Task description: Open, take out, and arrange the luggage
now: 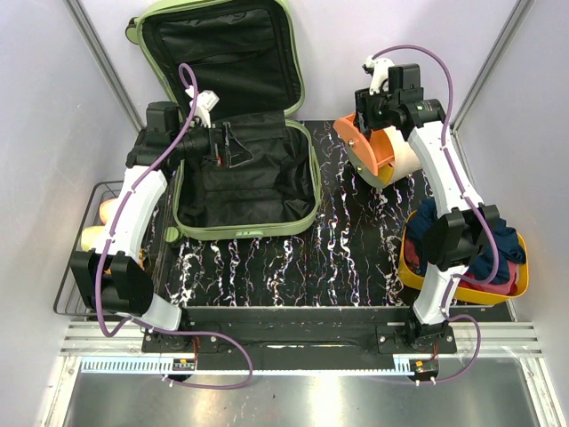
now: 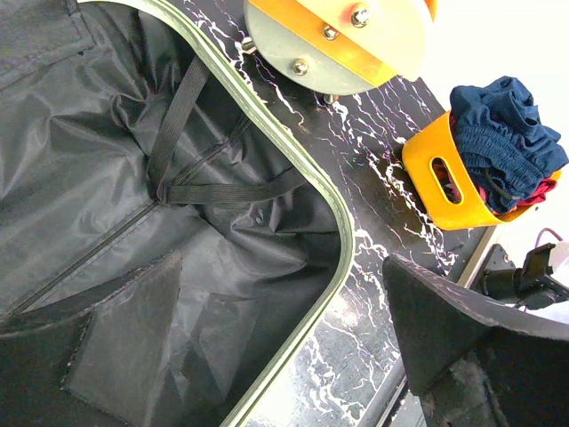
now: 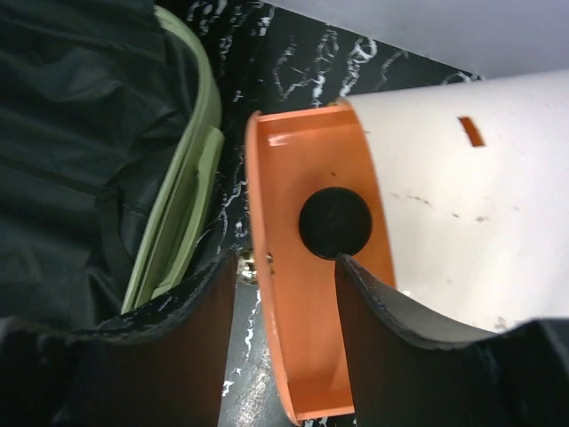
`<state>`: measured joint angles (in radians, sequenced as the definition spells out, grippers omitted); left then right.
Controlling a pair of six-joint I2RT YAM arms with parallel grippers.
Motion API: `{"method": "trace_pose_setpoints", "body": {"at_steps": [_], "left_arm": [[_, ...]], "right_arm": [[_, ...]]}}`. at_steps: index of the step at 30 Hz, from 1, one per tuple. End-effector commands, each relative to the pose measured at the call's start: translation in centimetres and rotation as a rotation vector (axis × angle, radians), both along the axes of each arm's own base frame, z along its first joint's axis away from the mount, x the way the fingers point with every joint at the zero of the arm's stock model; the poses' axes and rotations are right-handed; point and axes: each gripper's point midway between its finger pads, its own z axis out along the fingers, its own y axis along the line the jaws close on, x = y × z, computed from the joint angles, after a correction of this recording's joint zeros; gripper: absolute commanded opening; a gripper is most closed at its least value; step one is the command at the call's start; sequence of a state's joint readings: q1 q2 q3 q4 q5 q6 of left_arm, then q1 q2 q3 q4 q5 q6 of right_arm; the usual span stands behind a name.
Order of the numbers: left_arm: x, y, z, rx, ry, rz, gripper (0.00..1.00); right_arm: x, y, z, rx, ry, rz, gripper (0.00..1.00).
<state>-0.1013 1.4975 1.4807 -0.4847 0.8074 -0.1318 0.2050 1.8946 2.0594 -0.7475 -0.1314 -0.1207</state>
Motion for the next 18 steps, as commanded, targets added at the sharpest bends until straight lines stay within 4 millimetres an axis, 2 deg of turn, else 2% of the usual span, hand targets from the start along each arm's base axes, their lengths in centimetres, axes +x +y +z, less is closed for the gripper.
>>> {"method": "trace_pose_setpoints", "body": {"at_steps": [1,3,7,10,14,18], "left_arm": [[-0.1,-0.1,2.1,-0.008,-0.064,-0.004,0.99],[0.1,-0.1,2.1,-0.006,-0.064,-0.001,0.99],[0.3,0.0,2.2,-0.009,-0.063,0.000,0.99],[0.2,-0.1,2.3,-0.008,-0.065,0.000,0.99],[0.5,0.1,1.9,0.004,-0.059,0.014,0.99],[0.6,0.2,1.8,0.009,-0.059,0.019,0.99]], "right_arm": [[-2.0,3.5,4.5,0.033,-0.111,0.205,0.54],[-3.2,5.3,3.9,-0.001,-0.111,0.295,0.50],[-4.5,7.0,2.3,-0.046,-0.088,0.371,0.48],[-4.3,6.9,0.8,-0.069,-0.066,0.368,0.46],[-3.0,5.3,-1.9,-0.174,-0.069,0.319,0.44],[-1.0,3.8,-2.8,-0.229,-0.093,0.255,0.43]]}}
